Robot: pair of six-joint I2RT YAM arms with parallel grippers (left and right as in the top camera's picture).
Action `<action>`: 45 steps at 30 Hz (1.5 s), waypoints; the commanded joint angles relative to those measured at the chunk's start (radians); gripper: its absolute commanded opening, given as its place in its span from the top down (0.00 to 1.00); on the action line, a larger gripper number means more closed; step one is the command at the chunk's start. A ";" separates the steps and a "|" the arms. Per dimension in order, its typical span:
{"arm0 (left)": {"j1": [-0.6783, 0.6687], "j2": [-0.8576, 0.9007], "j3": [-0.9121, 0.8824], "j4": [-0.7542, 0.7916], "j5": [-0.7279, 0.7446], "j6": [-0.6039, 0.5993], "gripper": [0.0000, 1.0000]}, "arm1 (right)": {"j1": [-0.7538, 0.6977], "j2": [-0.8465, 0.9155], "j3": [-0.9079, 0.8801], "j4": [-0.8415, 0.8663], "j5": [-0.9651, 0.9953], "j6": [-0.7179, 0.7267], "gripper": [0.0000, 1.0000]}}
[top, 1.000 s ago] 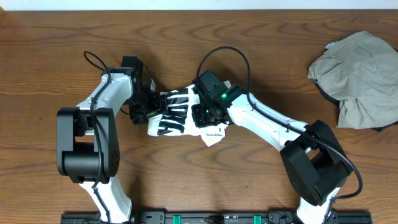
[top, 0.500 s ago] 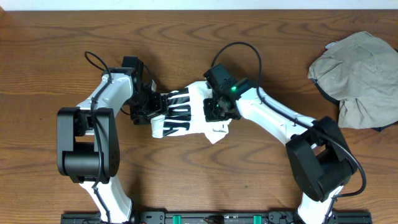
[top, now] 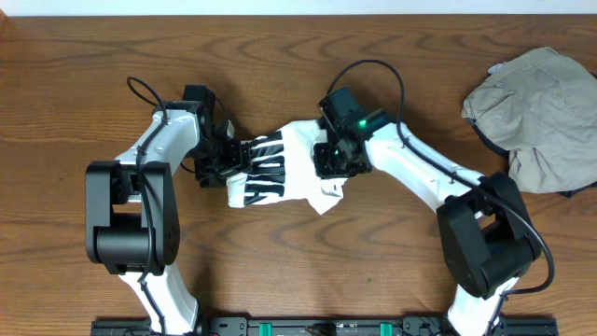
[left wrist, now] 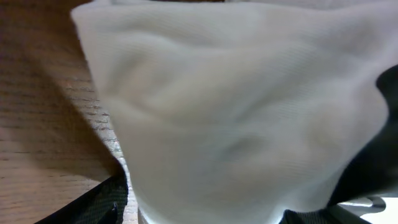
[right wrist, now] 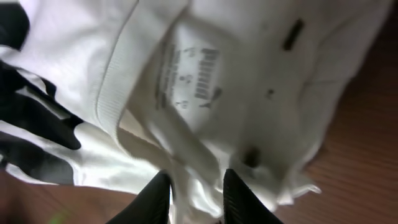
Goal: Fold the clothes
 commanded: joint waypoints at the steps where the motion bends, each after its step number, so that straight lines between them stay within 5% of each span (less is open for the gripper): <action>1: 0.010 -0.023 -0.008 -0.013 -0.051 0.035 0.24 | -0.051 -0.018 0.049 -0.023 -0.010 -0.021 0.73; 21: -0.045 -0.159 -0.008 -0.034 0.036 0.031 0.24 | -0.054 0.031 0.038 -0.046 0.013 -0.100 0.63; 32: -0.055 -0.153 -0.008 0.014 0.036 0.030 0.24 | -0.053 0.105 0.038 -0.008 0.005 -0.100 0.72; 40: -0.055 -0.133 -0.008 0.036 0.036 0.027 0.24 | -0.054 0.106 0.038 -0.004 0.005 -0.100 0.99; 45: -0.055 -0.105 -0.008 0.049 0.036 0.028 0.24 | -0.055 0.106 0.038 0.006 0.005 -0.095 0.99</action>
